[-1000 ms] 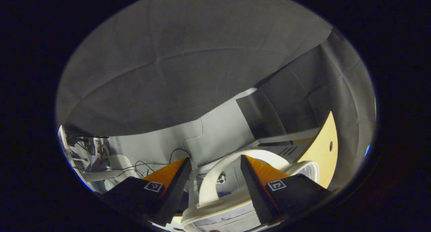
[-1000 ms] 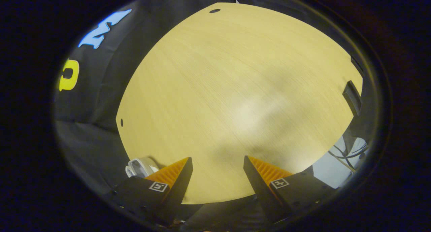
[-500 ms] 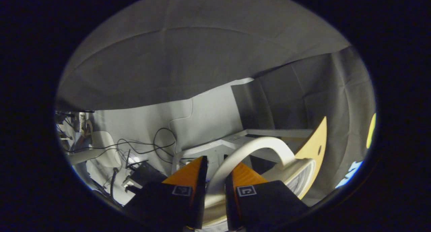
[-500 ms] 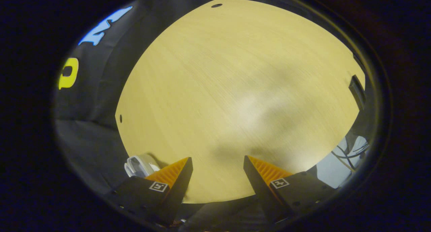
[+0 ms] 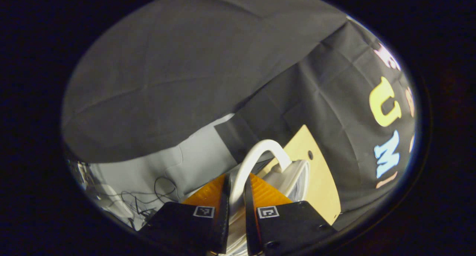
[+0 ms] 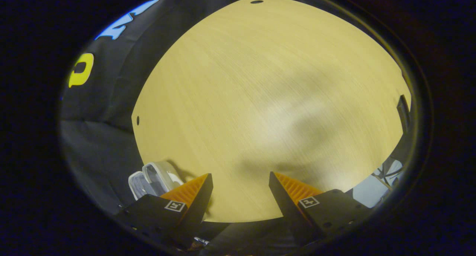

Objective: First open the suitcase, pack the skin care products into it, and then close the suitcase.

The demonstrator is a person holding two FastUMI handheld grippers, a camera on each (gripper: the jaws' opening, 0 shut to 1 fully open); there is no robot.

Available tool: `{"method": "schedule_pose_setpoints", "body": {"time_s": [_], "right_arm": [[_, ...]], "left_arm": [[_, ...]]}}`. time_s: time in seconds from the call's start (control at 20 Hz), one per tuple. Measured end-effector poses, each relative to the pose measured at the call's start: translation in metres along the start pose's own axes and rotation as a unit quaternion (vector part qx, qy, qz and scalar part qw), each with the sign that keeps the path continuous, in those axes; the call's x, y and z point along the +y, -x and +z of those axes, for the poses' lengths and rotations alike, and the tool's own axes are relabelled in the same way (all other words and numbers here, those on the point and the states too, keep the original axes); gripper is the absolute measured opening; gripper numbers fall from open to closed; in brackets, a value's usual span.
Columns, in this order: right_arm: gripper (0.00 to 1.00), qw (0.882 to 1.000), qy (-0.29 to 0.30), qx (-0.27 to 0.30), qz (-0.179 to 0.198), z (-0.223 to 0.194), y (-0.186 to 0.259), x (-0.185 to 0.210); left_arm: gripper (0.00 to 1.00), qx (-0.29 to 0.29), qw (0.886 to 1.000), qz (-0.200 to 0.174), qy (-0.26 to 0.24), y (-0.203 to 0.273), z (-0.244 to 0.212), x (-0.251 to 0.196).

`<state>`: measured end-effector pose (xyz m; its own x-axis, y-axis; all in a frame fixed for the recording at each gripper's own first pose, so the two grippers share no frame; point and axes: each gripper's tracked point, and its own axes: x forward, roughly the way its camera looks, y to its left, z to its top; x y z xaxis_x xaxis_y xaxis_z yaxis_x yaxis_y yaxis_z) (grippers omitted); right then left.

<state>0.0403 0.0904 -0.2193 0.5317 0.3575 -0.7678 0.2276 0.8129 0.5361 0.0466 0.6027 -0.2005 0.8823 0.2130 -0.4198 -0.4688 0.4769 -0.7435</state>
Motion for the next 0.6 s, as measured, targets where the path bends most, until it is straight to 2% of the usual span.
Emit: {"method": "schedule_pose_setpoints", "body": {"time_s": [0.05,0.1,0.15,0.35,0.6], "right_arm": [[0.94,1.000,0.004,0.002,0.004,0.000,0.000,0.001],[0.94,1.000,0.007,0.005,0.007,0.000,0.000,0.002],[0.94,1.000,0.010,0.007,0.009,0.000,0.000,0.002],[0.94,0.999,0.016,0.018,0.023,-0.002,0.000,0.002],[0.94,0.999,0.020,0.031,0.032,-0.006,0.003,-0.011]], "left_arm": [[0.31,-0.007,1.000,-0.001,-0.020,0.014,-0.003,-0.013],[0.27,-0.010,0.999,0.000,-0.034,0.028,-0.007,-0.025],[0.27,-0.014,0.999,-0.003,-0.044,0.040,-0.012,-0.036],[0.27,-0.036,0.997,-0.029,-0.058,0.092,-0.025,-0.078],[0.27,-0.066,0.987,-0.051,-0.135,0.134,-0.070,-0.146]]}}
